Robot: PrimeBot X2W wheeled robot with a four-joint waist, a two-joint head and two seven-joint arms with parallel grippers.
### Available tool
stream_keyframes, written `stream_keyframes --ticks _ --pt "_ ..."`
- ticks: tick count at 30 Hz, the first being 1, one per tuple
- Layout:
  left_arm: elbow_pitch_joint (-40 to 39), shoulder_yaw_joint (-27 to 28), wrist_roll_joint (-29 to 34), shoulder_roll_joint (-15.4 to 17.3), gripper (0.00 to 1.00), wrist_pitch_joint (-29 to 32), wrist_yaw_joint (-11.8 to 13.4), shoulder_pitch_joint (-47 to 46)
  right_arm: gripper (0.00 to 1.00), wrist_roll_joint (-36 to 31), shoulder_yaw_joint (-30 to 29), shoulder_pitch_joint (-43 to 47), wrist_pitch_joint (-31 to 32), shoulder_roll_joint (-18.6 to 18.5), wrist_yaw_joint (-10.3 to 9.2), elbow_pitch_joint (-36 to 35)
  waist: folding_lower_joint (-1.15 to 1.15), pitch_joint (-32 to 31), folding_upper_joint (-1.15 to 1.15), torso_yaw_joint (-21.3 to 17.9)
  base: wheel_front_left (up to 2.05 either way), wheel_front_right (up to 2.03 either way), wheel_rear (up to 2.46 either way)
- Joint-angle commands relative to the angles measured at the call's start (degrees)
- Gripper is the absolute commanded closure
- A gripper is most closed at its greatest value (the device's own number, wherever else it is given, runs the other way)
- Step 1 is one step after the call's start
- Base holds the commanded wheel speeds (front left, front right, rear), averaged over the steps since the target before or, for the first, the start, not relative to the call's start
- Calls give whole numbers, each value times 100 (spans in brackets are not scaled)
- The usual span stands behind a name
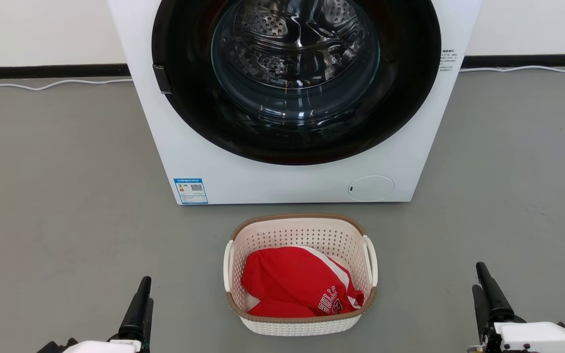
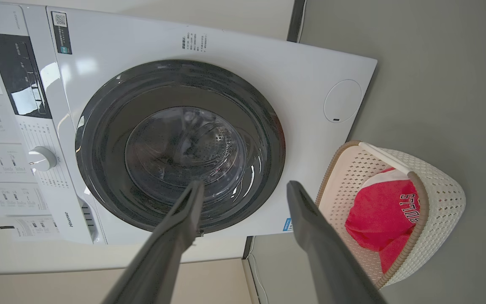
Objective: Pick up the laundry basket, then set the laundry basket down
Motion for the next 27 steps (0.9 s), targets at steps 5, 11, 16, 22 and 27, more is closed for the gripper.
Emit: stream_keyframes --ticks 5,11,16,22,27 --pt "-140 -9 523 21 0 -146 -11 -279 0 -589 100 -129 -159 -108 26 -255 -1 4 0 -7 0 0 0" --pt "-131 -26 1156 25 0 -262 -13 -323 0 -1301 222 -170 -274 -182 30 -311 -1 9 0 -13 0 0 0" --pt "-180 -71 1825 28 0 -378 -6 -347 0 -2039 396 -223 -388 -278 35 -316 -1 14 0 -21 0 0 0" --pt "-289 -169 2496 38 0 -474 44 -347 0 -2599 513 -266 -483 -332 39 -297 -1 16 0 -25 0 0 0" --pt "-340 -341 3110 86 0 -590 148 -330 0 -3165 688 -314 -597 -397 43 -251 -1 8 0 -47 0 0 0"
